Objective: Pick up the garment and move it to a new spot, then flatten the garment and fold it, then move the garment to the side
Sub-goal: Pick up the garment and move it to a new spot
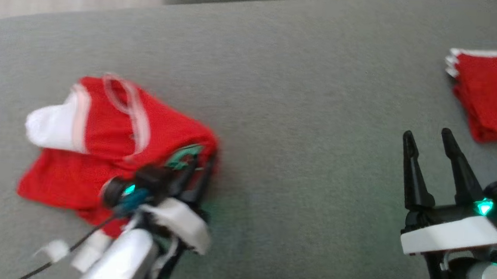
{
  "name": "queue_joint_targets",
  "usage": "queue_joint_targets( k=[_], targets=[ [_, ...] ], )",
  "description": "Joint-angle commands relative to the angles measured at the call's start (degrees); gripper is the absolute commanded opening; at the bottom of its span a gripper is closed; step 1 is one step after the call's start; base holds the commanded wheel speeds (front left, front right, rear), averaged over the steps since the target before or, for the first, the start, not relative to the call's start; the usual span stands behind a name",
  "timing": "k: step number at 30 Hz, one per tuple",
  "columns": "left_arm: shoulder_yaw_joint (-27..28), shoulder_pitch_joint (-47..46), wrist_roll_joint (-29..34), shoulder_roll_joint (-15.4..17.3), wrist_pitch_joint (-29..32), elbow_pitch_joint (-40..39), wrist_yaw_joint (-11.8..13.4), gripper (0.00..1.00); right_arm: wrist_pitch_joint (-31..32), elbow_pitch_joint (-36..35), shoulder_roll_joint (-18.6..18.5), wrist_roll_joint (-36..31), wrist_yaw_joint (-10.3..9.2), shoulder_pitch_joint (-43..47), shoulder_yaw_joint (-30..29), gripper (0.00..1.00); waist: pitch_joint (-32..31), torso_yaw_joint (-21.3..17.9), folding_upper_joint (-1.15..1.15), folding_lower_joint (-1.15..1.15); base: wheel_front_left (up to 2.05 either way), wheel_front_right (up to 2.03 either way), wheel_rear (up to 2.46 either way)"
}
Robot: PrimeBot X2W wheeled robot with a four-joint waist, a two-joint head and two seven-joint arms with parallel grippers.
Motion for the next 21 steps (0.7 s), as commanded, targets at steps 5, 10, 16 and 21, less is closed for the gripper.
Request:
queue_joint_targets(
  k=[5, 10, 16, 21],
  targets=[
    [-6.99, -8.11, 4.94, -2.92, 1.89, -1.72, -4.70, 0.00, -1.60, -1.78, -0.25, 1.27, -0.11, -1.65, 0.55, 1.00, 5.44, -6.95, 0.00, 0.00, 0.00, 0.00, 0.00],
    [-14.26, -11.38, 5.37, -6.01, 2.38, 1.15, -7.81, 0.29, -2.71, -1.30, -0.25, 1.93, -0.11, -1.98, -0.06, 1.00, 7.59, -8.34, 0.00, 0.00, 0.00, 0.00, 0.00],
    [-15.13, -12.46, 5.19, -6.08, -2.79, 3.83, -8.27, 1.00, -2.89, -0.46, -0.25, 1.58, -0.11, -2.25, -0.80, 1.00, 6.64, -6.71, 0.00, 0.00, 0.00, 0.00, 0.00],
    [-13.44, -11.30, 5.34, -4.46, -7.95, 3.81, -7.10, 1.00, -1.92, -0.47, -0.25, 0.64, -0.11, -2.19, -0.87, 1.00, 4.17, -2.98, 0.00, 0.00, 0.00, 0.00, 0.00]
  ],
)
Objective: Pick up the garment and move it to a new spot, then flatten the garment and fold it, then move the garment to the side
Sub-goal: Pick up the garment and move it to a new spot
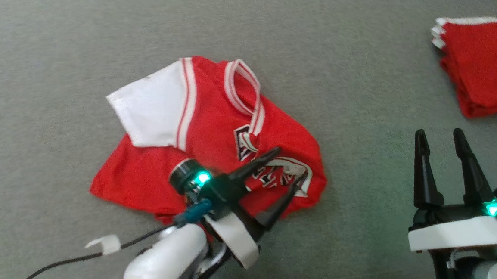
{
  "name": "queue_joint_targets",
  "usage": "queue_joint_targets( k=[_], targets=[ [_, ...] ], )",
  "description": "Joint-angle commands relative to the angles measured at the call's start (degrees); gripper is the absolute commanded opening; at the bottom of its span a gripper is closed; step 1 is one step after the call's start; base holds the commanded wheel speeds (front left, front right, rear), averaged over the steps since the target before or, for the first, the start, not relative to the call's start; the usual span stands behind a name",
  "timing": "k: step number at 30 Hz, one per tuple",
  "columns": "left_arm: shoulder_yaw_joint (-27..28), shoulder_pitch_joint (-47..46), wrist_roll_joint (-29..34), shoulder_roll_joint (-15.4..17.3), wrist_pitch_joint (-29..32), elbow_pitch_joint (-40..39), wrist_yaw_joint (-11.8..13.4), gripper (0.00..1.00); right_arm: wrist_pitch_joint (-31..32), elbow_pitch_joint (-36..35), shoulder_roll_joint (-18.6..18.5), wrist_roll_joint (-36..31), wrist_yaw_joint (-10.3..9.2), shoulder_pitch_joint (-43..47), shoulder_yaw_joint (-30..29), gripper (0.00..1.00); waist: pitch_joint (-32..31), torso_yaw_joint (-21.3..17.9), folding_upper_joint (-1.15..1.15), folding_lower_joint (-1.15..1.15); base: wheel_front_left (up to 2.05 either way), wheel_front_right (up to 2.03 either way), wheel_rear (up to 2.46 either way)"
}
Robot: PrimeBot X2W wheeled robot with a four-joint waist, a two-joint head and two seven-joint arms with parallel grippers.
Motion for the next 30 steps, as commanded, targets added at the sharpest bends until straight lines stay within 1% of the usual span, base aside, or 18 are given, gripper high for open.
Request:
queue_joint_targets(
  k=[1, 2, 5, 11, 14, 16, 19, 23, 26, 30],
  targets=[
    [3.09, -0.36, 0.36, 1.22, -1.85, -2.15, 1.29, 1.00, 0.55, -2.18, -0.30, -0.59, -0.11, -1.85, 1.20, 1.00, -2.01, 2.71, 0.00, 0.00, 0.00, 0.00, 0.00],
    [3.09, -0.36, 0.36, 1.22, -1.85, -2.15, 1.29, 1.00, 0.55, -2.18, -0.30, -0.59, -0.11, -1.85, 1.20, 1.00, -2.01, 2.71, 0.00, 0.00, 0.00, 0.00, 0.00],
    [6.21, 1.14, -0.46, 2.84, -4.59, -2.93, 3.83, 1.00, 1.55, -2.21, -0.30, -1.53, -0.11, -1.79, 1.62, 1.00, -3.53, 5.55, 0.00, 0.00, 0.00, 0.00, 0.00],
    [15.04, 3.58, -2.06, 6.87, -8.27, -3.13, 9.79, 1.00, 3.23, -2.22, -0.30, -2.26, -0.11, -1.64, 2.57, 1.00, -5.32, 10.92, 0.00, 0.00, 0.00, 0.00, 0.00],
    [19.70, 4.85, -2.77, 8.33, -9.02, -2.83, 11.98, 1.00, 3.80, -2.22, -0.30, -2.79, -0.11, -1.65, 2.92, 1.00, -5.92, 12.96, 0.00, 0.00, 0.00, 0.00, 0.00],
    [22.87, 5.95, -3.17, 9.13, -9.20, -3.04, 12.96, 1.00, 4.07, -2.16, -0.30, -3.07, -0.11, -1.57, 2.76, 1.00, -6.27, 14.01, 0.00, 0.00, 0.00, 0.00, 0.00],
    [28.03, 8.13, -2.78, 9.77, -9.26, -5.47, 13.44, 1.00, 4.24, -1.79, -0.30, -3.26, -0.11, -1.44, 2.50, 1.00, -6.87, 14.96, 0.00, 0.00, 0.00, 0.00, 0.00],
    [32.95, 12.80, -2.63, 9.31, -9.27, -7.72, 12.66, 1.00, 3.95, -0.89, -0.30, -3.24, -0.11, -0.69, 2.51, 1.00, -8.41, 15.21, 0.00, 0.00, 0.00, 0.00, 0.00],
    [33.86, 16.26, -2.12, 9.09, -9.28, -8.27, 12.28, 1.00, 3.86, -0.11, -0.30, -2.91, -0.11, 0.43, 2.69, 1.00, -9.93, 14.62, 0.00, 0.00, 0.00, 0.00, 0.00],
    [33.22, 19.82, -1.74, 8.90, -9.25, -8.99, 12.63, 1.00, 3.56, 0.68, -0.30, -1.92, -0.11, 2.17, 3.16, 1.00, -11.92, 13.75, 0.00, 0.00, 0.00, 0.00, 0.00]
  ],
)
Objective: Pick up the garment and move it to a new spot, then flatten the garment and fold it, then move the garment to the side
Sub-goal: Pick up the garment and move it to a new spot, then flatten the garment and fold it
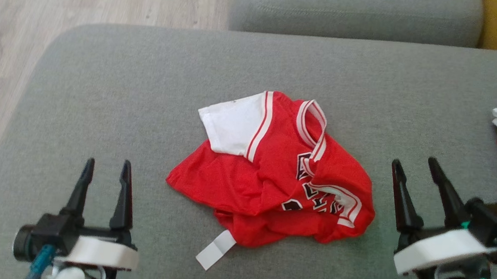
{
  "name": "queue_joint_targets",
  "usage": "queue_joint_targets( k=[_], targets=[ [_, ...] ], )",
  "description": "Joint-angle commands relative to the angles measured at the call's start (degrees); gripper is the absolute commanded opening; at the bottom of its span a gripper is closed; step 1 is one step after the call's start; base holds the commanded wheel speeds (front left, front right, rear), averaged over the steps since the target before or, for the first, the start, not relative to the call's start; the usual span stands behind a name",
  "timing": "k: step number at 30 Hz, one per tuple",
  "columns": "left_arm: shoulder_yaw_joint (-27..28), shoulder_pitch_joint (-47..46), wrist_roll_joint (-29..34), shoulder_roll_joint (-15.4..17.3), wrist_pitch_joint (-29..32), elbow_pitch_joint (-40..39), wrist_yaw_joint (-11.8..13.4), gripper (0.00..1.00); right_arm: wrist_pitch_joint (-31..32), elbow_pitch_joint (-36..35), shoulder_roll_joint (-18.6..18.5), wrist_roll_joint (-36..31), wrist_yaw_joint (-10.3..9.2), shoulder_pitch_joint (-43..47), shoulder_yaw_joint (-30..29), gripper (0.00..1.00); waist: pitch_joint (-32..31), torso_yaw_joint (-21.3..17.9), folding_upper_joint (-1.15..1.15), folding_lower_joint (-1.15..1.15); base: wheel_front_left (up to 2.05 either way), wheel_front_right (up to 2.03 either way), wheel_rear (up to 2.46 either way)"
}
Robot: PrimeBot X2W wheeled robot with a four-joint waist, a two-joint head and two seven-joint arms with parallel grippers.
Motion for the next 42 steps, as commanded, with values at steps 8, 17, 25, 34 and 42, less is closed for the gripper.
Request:
queue_joint_targets(
  k=[8, 17, 25, 34, 42],
  targets=[
    [0.51, 1.88, 0.40, 0.94, 2.35, -3.49, 1.23, 1.00, 0.07, -2.22, -0.30, 1.37, -0.11, 3.14, 1.43, 1.00, -4.15, -1.98, 0.00, 0.01, 0.00, 0.00, 0.00],
    [0.47, 3.58, 0.09, 1.56, 4.31, -4.04, 2.53, 1.00, 0.95, -3.25, -0.30, 1.57, -0.11, 5.29, 1.62, 1.00, -5.28, -2.67, 0.00, 0.01, 0.00, 0.00, 0.00],
    [-0.12, 3.17, 0.19, 2.05, 5.37, -4.02, 2.68, 1.00, 1.38, -3.37, -0.30, 1.62, -0.11, 5.13, 1.82, 1.00, -5.19, -2.84, 0.00, 0.01, 0.00, 0.00, 0.00],
    [-0.33, 2.18, 0.46, 2.57, 5.57, -4.22, 2.99, 1.00, 3.89, -2.40, -0.30, 0.65, -0.11, 4.20, 2.94, 1.00, -4.67, -2.48, 0.00, 0.01, 0.00, 0.00, 0.00],
    [-0.91, -1.76, 0.87, 2.16, 4.07, -4.27, 1.97, 1.00, 11.01, 4.19, -0.30, -2.12, -0.11, -1.94, 10.94, 1.00, -1.18, 0.84, 0.00, 0.01, 0.00, 0.00, 0.00]
  ],
)
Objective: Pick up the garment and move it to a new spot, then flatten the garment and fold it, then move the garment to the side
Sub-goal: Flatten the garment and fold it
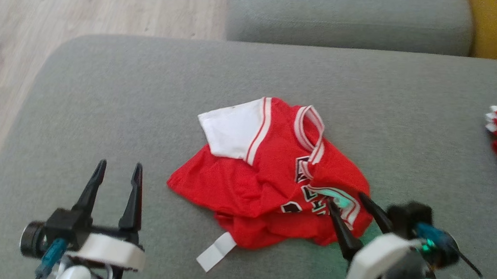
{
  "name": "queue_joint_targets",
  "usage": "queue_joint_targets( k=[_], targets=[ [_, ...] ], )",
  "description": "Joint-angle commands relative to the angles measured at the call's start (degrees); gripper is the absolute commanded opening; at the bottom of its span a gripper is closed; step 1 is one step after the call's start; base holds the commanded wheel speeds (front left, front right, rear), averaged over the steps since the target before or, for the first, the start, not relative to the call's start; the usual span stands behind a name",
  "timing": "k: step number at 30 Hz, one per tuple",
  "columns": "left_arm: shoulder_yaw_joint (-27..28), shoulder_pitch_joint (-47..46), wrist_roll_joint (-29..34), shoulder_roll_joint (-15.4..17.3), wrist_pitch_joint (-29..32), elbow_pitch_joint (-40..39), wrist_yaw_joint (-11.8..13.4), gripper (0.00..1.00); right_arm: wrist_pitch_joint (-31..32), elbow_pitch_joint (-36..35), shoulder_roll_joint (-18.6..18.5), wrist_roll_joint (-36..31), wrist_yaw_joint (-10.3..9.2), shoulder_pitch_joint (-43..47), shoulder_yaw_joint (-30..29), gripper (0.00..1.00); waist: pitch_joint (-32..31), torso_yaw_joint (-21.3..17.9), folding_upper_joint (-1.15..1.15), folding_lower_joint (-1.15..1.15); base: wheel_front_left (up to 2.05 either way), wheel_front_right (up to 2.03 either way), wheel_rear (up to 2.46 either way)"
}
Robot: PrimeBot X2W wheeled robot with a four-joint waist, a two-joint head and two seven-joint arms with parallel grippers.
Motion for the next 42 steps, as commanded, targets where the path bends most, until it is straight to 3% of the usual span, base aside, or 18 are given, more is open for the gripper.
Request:
queue_joint_targets(
  k=[1, 7, 13, 15, 24, 31, 36, 37, 42],
  targets=[
    [1.58, -4.24, 0.78, 0.75, -1.15, -1.86, -0.22, 1.00, 0.43, -0.49, -0.32, -1.27, -0.10, -5.76, 2.85, 1.00, 1.87, 2.07, 0.00, -0.01, 0.00, 0.00, 0.00],
    [0.21, -7.20, 1.27, -0.53, -2.27, -0.40, -1.25, 1.00, 3.01, 6.95, -0.85, -4.38, -0.10, -12.77, 6.03, 1.00, 3.92, 5.71, 0.00, -0.01, 0.00, 0.00, 0.00],
    [-0.48, -8.83, 1.10, -1.79, -3.38, 1.43, -1.94, 1.00, 8.58, 13.32, -1.34, -5.86, -0.10, -15.98, 4.99, 0.97, 4.50, 7.97, 0.00, -0.01, 0.00, 0.00, 0.00],
    [-0.56, -9.00, 1.06, -1.93, -3.60, 1.79, -2.05, 1.00, 9.18, 14.03, -1.31, -5.66, -0.10, -16.53, 4.48, 0.00, 4.65, 8.10, 0.00, -0.01, 0.00, 0.00, 0.00],
    [0.09, -8.85, 0.63, -1.81, -4.24, 2.37, -1.82, 1.00, 7.96, 10.36, -0.87, -4.34, -0.10, -15.82, -0.86, 0.00, 5.00, 6.52, 0.00, -0.01, 0.00, 0.00, 0.00],
    [0.57, -8.00, 0.31, -1.16, -4.41, 2.22, -1.39, 1.00, 4.79, 4.26, -0.37, -0.71, -0.10, -10.95, -14.70, 0.00, 4.43, 3.69, 0.00, -0.01, 0.00, 0.00, 0.00],
    [0.96, -7.09, -0.01, -0.58, -4.32, 1.74, -0.94, 1.00, 2.54, 6.60, -0.34, 4.92, -0.10, -6.32, -23.70, 0.00, 4.12, 1.71, 0.00, -0.01, 0.00, 0.00, 0.00],
    [1.02, -6.72, -0.17, -0.39, -4.20, 1.52, -0.81, 1.00, 1.80, 8.92, -0.34, 6.68, -0.10, -5.06, -25.79, 1.00, 4.00, 1.12, 0.00, -0.01, 0.00, 0.00, 0.00],
    [0.92, -5.81, -0.43, -0.05, -3.85, 1.20, -0.51, 1.00, -0.65, 13.04, -0.33, 8.26, -0.10, -2.97, -28.62, 1.00, 3.36, 0.15, 0.00, -0.01, 0.00, 0.00, 0.00]
  ],
)
